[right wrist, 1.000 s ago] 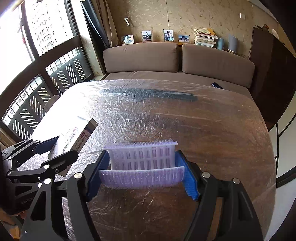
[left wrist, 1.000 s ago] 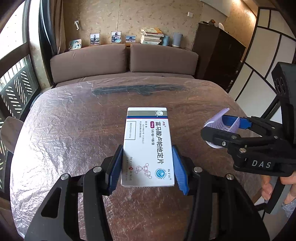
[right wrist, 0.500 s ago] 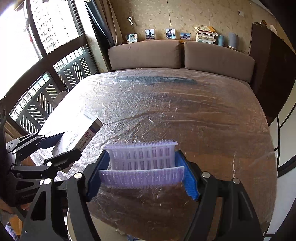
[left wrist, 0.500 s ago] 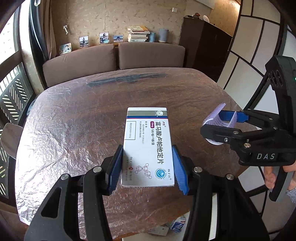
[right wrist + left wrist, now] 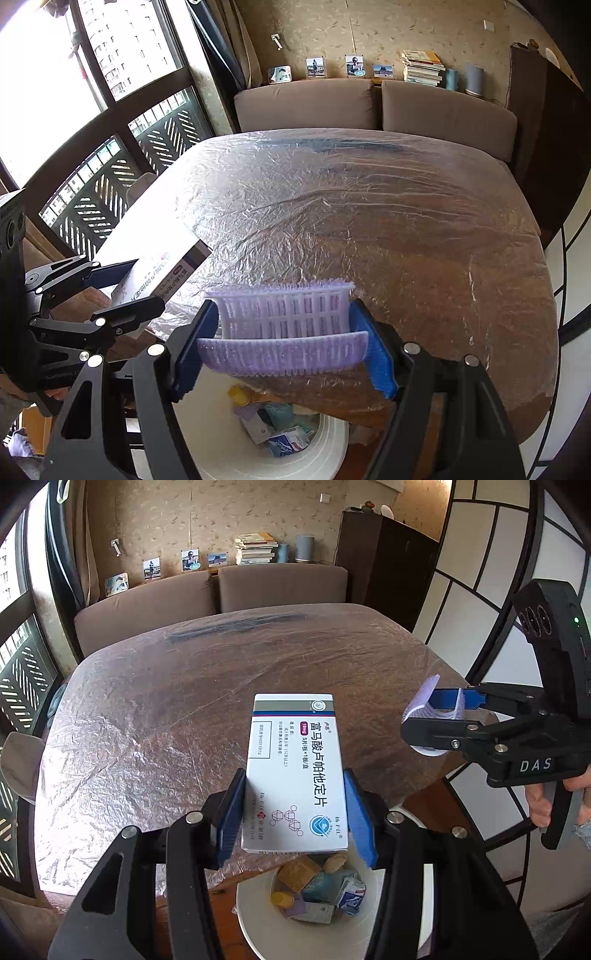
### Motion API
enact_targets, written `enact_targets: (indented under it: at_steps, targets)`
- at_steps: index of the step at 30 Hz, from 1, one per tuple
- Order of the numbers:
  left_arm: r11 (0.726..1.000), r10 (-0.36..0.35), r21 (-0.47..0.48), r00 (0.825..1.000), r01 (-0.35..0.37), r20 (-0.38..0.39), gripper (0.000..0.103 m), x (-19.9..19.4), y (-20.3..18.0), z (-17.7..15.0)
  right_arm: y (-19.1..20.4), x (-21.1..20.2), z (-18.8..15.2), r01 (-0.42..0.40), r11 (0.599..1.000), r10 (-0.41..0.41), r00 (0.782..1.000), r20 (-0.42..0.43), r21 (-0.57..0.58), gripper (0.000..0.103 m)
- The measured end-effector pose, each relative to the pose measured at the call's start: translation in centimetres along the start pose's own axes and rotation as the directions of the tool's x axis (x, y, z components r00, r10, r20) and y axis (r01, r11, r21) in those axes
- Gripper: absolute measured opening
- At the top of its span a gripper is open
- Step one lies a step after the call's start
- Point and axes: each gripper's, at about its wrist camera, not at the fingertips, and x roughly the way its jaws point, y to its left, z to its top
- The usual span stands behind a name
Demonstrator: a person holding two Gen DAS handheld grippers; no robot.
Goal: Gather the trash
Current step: 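Carry the medicine box and hair roller over the white bin with both tools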
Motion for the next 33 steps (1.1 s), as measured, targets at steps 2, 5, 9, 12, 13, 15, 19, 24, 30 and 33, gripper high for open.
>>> enact_targets:
  at_steps: [2, 5, 9, 12, 13, 15, 19, 24, 30, 33]
  targets:
    - [1.000, -0.009, 0.003, 1.000, 0.009, -0.002, 0.052, -0.6, -0.1, -0.6, 0.3, -0.3, -0.6, -0.008, 1.000, 0.008, 1.000, -0.003, -0.006, 0.072]
    - [1.000, -0.016, 0.021, 1.000, 0.016, -0.007, 0.052, -1.4, -0.3, -1.5, 0.6, -0.9, -1.4, -0.017, 1.000, 0.017, 1.000, -0.007, -0.011, 0.072]
    - [0.999, -0.028, 0.037, 0.999, 0.029, -0.020, 0.052, -2.1, -0.5, -2.6, 1.1, -1.5, -2.6, -0.034, 0.999, 0.034, 0.999, -0.019, -0.027, 0.072]
    - [0.998, -0.035, 0.050, 0.999, 0.037, -0.033, 0.052, -2.6, -0.7, -3.4, 1.6, -1.7, -3.4, -0.042, 0.998, 0.041, 0.999, -0.032, -0.035, 0.072]
    - [0.998, -0.038, 0.056, 0.999, 0.040, -0.039, 0.052, -2.7, -0.9, -3.7, 1.6, -1.7, -3.6, -0.046, 0.998, 0.044, 0.998, -0.038, -0.034, 0.072]
    - [0.997, -0.044, 0.068, 0.998, 0.047, -0.050, 0.052, -2.9, -1.1, -4.2, 1.8, -1.8, -4.2, -0.052, 0.998, 0.050, 0.998, -0.049, -0.033, 0.072]
    - [0.993, -0.058, 0.094, 0.995, 0.066, -0.084, 0.052, -3.0, -1.5, -5.4, 2.1, -1.9, -5.1, -0.060, 0.998, 0.057, 0.996, -0.071, -0.035, 0.072]
    - [0.989, -0.073, 0.118, 0.988, 0.089, -0.134, 0.052, -2.6, -2.0, -7.2, 2.5, -1.7, -6.5, -0.072, 0.997, 0.068, 0.992, -0.104, -0.030, 0.072]
    - [0.985, -0.073, 0.141, 0.980, 0.100, -0.184, 0.052, -1.9, -2.5, -8.9, 2.8, -1.0, -8.1, -0.073, 0.997, 0.069, 0.987, -0.143, -0.019, 0.072]
    - [0.985, -0.076, 0.137, 0.975, 0.107, -0.208, 0.052, -1.3, -2.6, -9.4, 2.8, -0.4, -8.8, -0.074, 0.997, 0.071, 0.984, -0.163, -0.012, 0.072]
